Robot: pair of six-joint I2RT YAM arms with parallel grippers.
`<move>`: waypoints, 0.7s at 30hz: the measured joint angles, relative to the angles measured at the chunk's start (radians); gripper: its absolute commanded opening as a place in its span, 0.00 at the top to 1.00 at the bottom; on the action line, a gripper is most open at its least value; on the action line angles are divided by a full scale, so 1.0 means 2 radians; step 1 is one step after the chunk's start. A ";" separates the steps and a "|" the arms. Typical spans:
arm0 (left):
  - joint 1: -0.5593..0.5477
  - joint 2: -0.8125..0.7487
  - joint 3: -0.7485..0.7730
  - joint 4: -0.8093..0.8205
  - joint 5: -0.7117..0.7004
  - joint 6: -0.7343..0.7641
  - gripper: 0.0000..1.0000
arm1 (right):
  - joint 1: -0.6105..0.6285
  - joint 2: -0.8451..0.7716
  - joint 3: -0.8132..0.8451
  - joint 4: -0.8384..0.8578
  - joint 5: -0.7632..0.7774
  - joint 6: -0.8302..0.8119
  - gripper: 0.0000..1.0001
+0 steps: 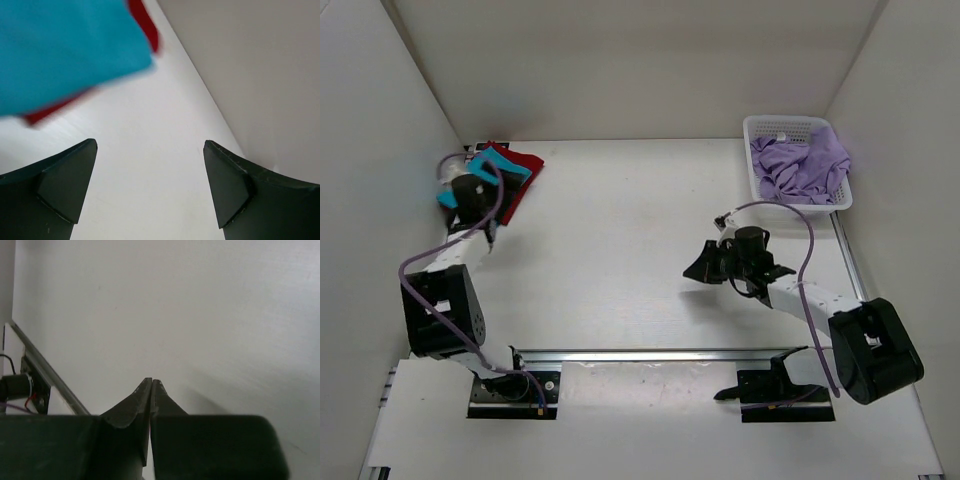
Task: Fold and stack the t-shirts
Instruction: Grab crumpled tshirt from bin with the right arm
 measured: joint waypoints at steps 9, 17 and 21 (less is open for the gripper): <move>-0.388 -0.002 0.013 -0.016 -0.035 0.086 0.01 | -0.020 0.035 0.181 -0.072 0.123 -0.015 1.00; -0.484 0.053 0.028 -0.080 0.019 0.113 0.01 | -0.158 0.131 0.347 -0.152 0.208 -0.046 0.75; -0.472 0.020 -0.063 -0.022 0.082 0.138 0.01 | -0.240 0.192 0.398 -0.170 0.231 -0.055 0.59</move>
